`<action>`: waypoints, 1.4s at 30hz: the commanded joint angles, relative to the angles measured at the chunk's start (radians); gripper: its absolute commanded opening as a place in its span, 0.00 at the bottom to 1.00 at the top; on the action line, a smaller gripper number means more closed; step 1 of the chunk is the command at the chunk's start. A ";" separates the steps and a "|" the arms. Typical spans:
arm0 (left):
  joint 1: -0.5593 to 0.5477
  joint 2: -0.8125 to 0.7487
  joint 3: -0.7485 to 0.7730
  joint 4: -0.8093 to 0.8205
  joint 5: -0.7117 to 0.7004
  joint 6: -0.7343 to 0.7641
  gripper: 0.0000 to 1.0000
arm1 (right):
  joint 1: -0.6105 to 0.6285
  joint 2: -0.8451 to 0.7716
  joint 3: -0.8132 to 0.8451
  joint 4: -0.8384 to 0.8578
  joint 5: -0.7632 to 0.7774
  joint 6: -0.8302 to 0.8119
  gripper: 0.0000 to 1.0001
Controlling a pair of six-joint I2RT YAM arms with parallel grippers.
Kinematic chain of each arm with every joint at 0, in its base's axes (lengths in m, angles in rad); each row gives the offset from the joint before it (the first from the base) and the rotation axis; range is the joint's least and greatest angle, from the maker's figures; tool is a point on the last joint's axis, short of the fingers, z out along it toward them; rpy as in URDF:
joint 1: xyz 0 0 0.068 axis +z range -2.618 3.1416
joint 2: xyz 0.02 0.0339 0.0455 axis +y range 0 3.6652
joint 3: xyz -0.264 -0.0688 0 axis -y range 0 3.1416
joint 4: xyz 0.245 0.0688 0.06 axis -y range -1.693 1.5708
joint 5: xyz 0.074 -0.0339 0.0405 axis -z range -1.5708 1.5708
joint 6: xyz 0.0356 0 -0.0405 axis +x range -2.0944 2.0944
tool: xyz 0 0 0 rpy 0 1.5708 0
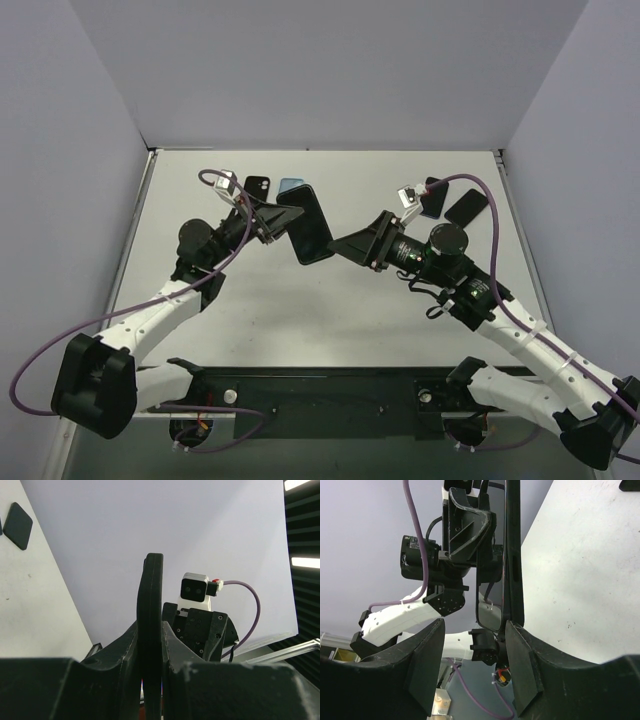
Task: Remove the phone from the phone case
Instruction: Remove the phone case from the phone.
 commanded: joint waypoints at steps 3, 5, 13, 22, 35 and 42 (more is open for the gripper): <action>-0.002 0.008 0.011 0.211 -0.003 -0.094 0.00 | 0.000 -0.002 -0.003 0.045 0.007 -0.008 0.47; -0.005 0.012 0.008 0.246 -0.003 -0.119 0.00 | 0.000 0.002 -0.003 0.040 0.013 -0.007 0.47; -0.005 0.015 0.000 0.323 -0.024 -0.154 0.00 | -0.001 0.019 -0.029 0.045 0.018 0.012 0.47; -0.009 0.023 0.026 0.351 -0.010 -0.162 0.00 | -0.009 0.038 -0.032 0.030 0.016 0.007 0.47; -0.035 0.040 0.071 0.342 0.026 -0.139 0.00 | -0.006 0.076 -0.057 0.083 -0.023 0.027 0.45; -0.119 0.101 0.155 0.293 0.121 -0.096 0.00 | -0.023 0.174 -0.015 0.229 -0.100 0.085 0.36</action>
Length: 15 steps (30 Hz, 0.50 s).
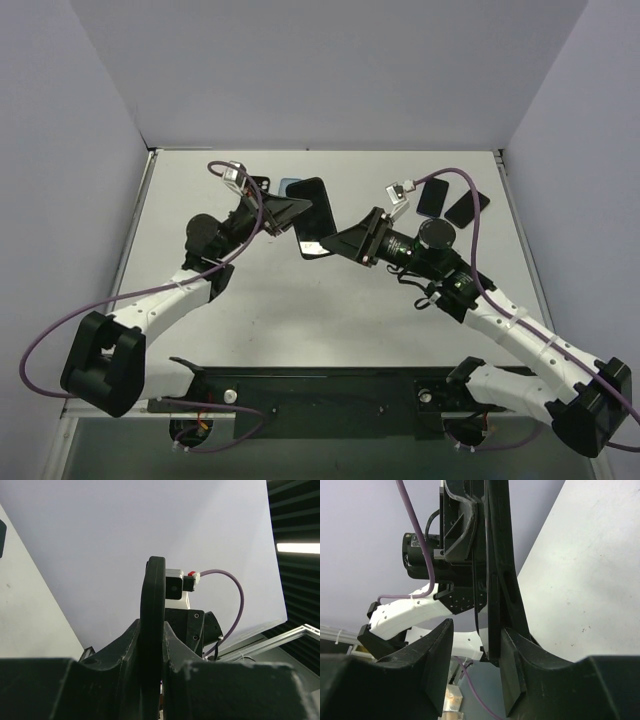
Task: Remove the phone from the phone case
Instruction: Remove the phone case from the phone.
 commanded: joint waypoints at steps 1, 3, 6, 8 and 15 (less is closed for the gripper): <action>-0.098 0.008 0.135 0.115 0.115 -0.040 0.00 | -0.017 0.089 0.026 0.118 -0.051 0.046 0.35; -0.118 0.004 0.137 0.091 0.117 -0.020 0.00 | -0.030 0.110 0.043 0.158 -0.060 0.067 0.33; -0.141 -0.001 0.146 0.068 0.117 0.012 0.00 | -0.044 0.138 0.066 0.188 -0.083 0.079 0.28; -0.149 -0.004 0.158 0.052 0.117 0.031 0.00 | -0.045 0.152 0.070 0.227 -0.083 0.096 0.27; -0.184 0.011 0.163 0.035 0.101 0.048 0.00 | -0.068 0.166 0.040 0.320 -0.026 0.132 0.16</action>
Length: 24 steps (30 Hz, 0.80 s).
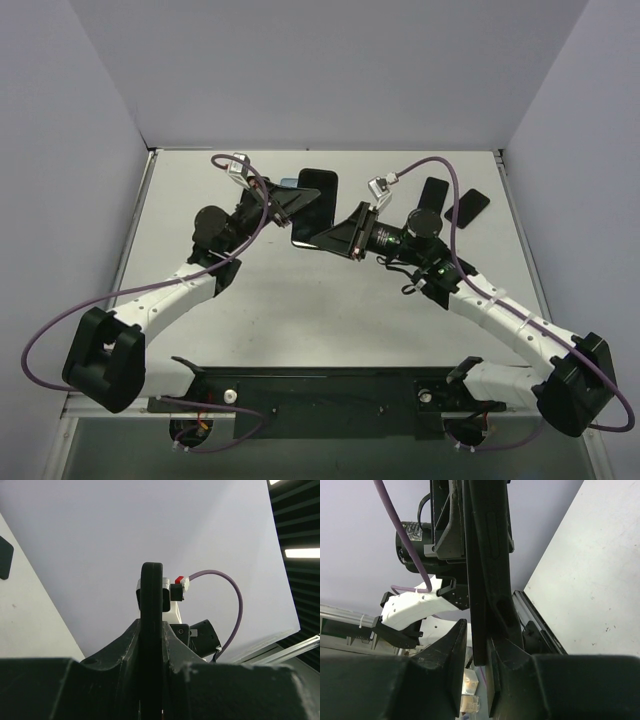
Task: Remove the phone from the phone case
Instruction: Remove the phone case from the phone.
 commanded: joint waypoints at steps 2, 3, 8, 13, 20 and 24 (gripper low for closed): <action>-0.128 -0.026 0.062 0.103 0.187 -0.027 0.00 | -0.053 0.016 -0.007 0.159 0.182 0.033 0.09; -0.128 -0.029 0.058 0.097 0.188 -0.021 0.00 | -0.058 0.009 -0.021 0.160 0.193 0.031 0.05; -0.120 -0.091 0.078 -0.165 0.181 0.170 0.19 | -0.101 -0.052 -0.068 0.156 0.195 0.034 0.00; -0.119 -0.204 0.052 -0.403 0.115 0.360 0.59 | -0.128 -0.129 -0.084 0.117 0.159 0.030 0.00; -0.123 -0.192 0.017 -0.348 0.158 0.375 0.53 | -0.145 -0.181 -0.071 0.091 0.127 0.037 0.00; -0.122 -0.181 0.038 -0.302 0.187 0.409 0.38 | -0.145 -0.172 -0.087 0.190 0.086 0.118 0.00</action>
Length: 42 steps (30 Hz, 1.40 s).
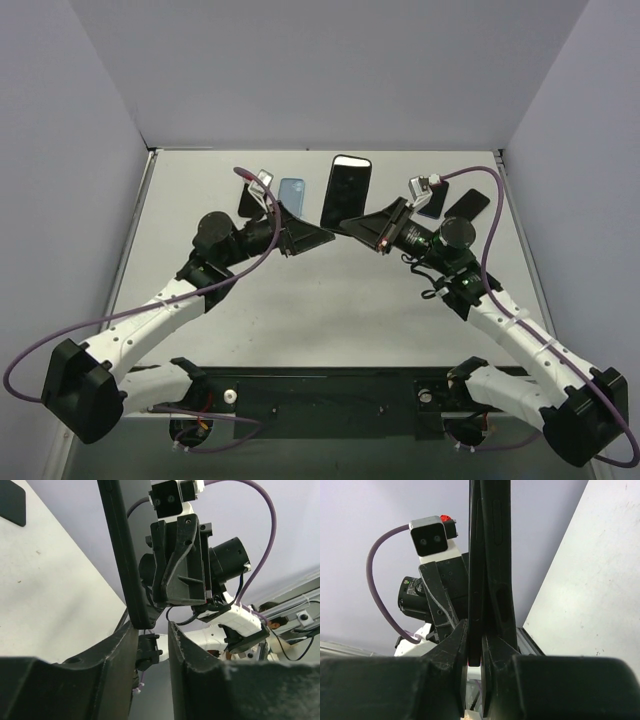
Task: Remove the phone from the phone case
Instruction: Remove the phone case from the phone.
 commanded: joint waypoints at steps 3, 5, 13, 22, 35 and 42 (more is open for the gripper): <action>-0.004 0.008 0.054 0.061 0.093 0.123 0.34 | -0.009 -0.019 -0.011 0.234 -0.027 0.125 0.00; -0.003 0.018 0.071 0.055 0.109 0.149 0.31 | -0.007 -0.040 -0.025 0.246 -0.035 0.140 0.00; 0.010 0.012 0.047 0.196 0.155 0.076 0.57 | -0.007 -0.114 -0.034 0.113 -0.041 0.056 0.00; 0.016 0.031 0.068 0.180 0.099 0.024 0.45 | 0.003 -0.125 -0.016 0.117 -0.056 0.054 0.00; 0.023 -0.076 0.076 -0.144 0.150 0.655 0.01 | -0.009 -0.114 -0.016 0.278 -0.077 0.273 0.00; 0.026 -0.171 0.027 -0.151 0.130 0.804 0.00 | -0.009 -0.070 -0.048 0.528 -0.079 0.488 0.00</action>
